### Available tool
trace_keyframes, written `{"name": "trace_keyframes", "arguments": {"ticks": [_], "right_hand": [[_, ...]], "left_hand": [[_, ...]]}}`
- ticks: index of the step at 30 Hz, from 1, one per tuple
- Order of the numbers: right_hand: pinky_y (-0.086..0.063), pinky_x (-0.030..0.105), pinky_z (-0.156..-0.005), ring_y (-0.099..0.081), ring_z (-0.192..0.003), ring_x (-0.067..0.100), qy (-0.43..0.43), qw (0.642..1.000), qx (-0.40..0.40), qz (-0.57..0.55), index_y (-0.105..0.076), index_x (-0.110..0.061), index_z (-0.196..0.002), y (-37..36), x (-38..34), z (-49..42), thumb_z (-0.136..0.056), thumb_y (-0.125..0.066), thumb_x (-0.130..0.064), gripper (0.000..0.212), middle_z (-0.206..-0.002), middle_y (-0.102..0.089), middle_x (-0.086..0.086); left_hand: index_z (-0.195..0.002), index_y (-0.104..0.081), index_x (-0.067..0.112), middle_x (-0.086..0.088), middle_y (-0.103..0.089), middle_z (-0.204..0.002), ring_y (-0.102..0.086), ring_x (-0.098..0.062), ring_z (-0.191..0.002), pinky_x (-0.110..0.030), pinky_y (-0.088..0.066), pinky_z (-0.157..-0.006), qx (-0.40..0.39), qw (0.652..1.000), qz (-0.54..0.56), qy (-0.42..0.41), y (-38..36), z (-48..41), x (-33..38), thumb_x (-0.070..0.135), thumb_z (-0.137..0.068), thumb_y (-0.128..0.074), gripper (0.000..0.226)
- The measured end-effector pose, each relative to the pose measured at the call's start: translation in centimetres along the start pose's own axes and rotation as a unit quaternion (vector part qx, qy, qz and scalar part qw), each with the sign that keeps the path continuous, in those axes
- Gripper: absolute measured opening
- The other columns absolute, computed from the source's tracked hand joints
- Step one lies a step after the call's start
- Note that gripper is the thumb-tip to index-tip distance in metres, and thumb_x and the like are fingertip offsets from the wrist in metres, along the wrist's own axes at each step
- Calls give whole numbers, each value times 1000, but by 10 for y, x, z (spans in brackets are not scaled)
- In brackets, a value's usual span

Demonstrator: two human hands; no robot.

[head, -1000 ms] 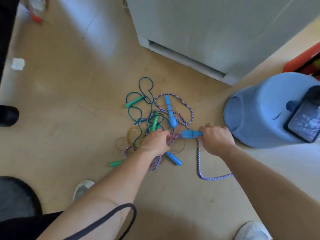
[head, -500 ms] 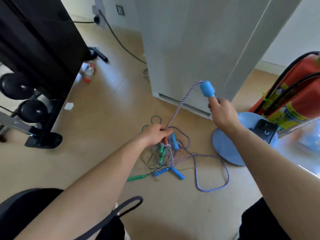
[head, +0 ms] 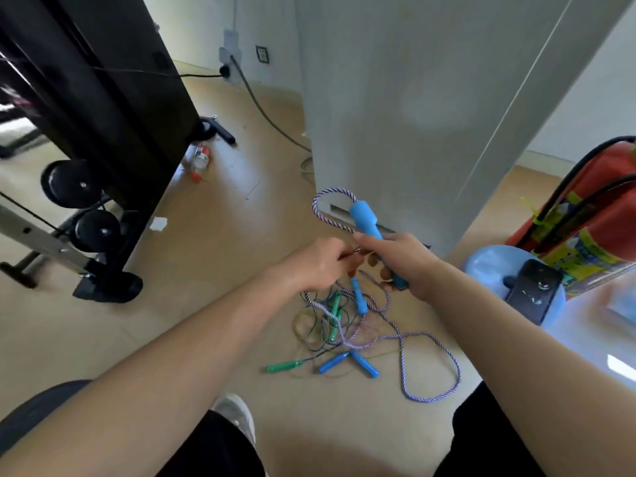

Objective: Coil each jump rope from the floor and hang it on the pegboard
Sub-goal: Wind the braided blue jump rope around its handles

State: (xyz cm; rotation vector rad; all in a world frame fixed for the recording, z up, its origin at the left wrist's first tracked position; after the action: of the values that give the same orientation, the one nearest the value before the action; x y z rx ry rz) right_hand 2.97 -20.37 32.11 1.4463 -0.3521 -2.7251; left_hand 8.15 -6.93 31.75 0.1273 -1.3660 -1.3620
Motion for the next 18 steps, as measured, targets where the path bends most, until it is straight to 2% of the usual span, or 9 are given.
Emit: {"name": "trace_keyframes", "arguments": {"ticks": [2, 4, 6, 9, 12, 14, 15, 18], "right_hand": [[-37, 22, -43, -38, -44, 12, 26, 1000, -4, -17, -64, -12, -83, -9, -3, -17, -88, -72, -37, 27, -66, -52, 1], [-37, 22, -43, -39, -43, 13, 47, 999, 16, 9, -65, -10, -87, -10, -1, -41, -89, -71, -27, 18, -68, -53, 3], [-38, 24, -46, -40, -47, 14, 41, 996, 72, 11, -65, -10, -89, 2, 10, -65, -91, -67, -27, 17, -69, -54, 3], [-40, 31, -52, -42, -49, 19, 12, 980, 195, 19, -64, -10, -83, 48, 32, -87, -91, -63, -35, 26, -69, -55, 6], [-48, 41, -58, -49, -54, 26, -30, 951, 306, 36, -66, -5, -87, 102, 56, -80, -89, -61, -34, 30, -72, -60, 9], [-53, 45, -66, -57, -64, 32, -49, 946, 293, 129, -66, -5, -91, 119, 66, -75, -89, -58, -36, 32, -78, -67, 13], [-54, 44, -68, -60, -69, 34, -62, 943, 269, 188, -66, -5, -93, 120, 70, -71, -90, -58, -38, 35, -81, -68, 14], [-47, 38, -70, -58, -81, 34, -73, 909, 222, 346, -59, -5, -99, 103, 63, -49, -90, -58, -44, 40, -88, -63, 10]], "left_hand": [[-69, -56, 33, 16, -58, -65, -51, 2, -56, -19, -36, -55, -9, 1000, 5, 0, -10, -12, -4, 37, -102, -49, 34], [-71, -59, 30, 19, -57, -56, -50, 6, -49, -16, -33, -52, -11, 1000, 25, 9, -19, -29, -15, 38, -102, -50, 33], [-76, -64, 25, 15, -54, -50, -47, -1, -46, -20, -33, -51, 1, 998, 49, 31, -24, -42, -30, 43, -102, -48, 35], [-89, -66, 21, 8, -44, -58, -41, -14, -53, -32, -35, -57, -16, 995, 66, 66, -28, -53, -54, 39, -104, -42, 34], [-83, -62, 26, -4, -54, -69, -49, -17, -62, -34, -42, -62, -73, 992, 51, 90, -31, -51, -74, 37, -104, -41, 32], [-82, -62, 26, -15, -64, -81, -55, -17, -64, -32, -44, -65, -87, 990, 36, 101, -27, -43, -83, 37, -103, -45, 29], [-82, -63, 26, -14, -66, -83, -55, -16, -63, -31, -43, -64, -84, 991, 25, 100, -23, -38, -85, 35, -103, -47, 28], [-84, -67, 27, 2, -54, -68, -48, -13, -58, -31, -42, -62, -50, 996, 19, 70, -6, -23, -66, 32, -102, -51, 24]]}}
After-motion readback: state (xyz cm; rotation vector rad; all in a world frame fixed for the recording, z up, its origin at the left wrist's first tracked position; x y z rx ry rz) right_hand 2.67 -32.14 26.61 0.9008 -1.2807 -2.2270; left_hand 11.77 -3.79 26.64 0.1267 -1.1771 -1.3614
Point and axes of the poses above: each hand's wrist, its own z-axis away from the middle knuckle, its own y-axis out of the back of the hand, x = y × z, the point moved 6 cm from there along -z, towards the middle knuckle
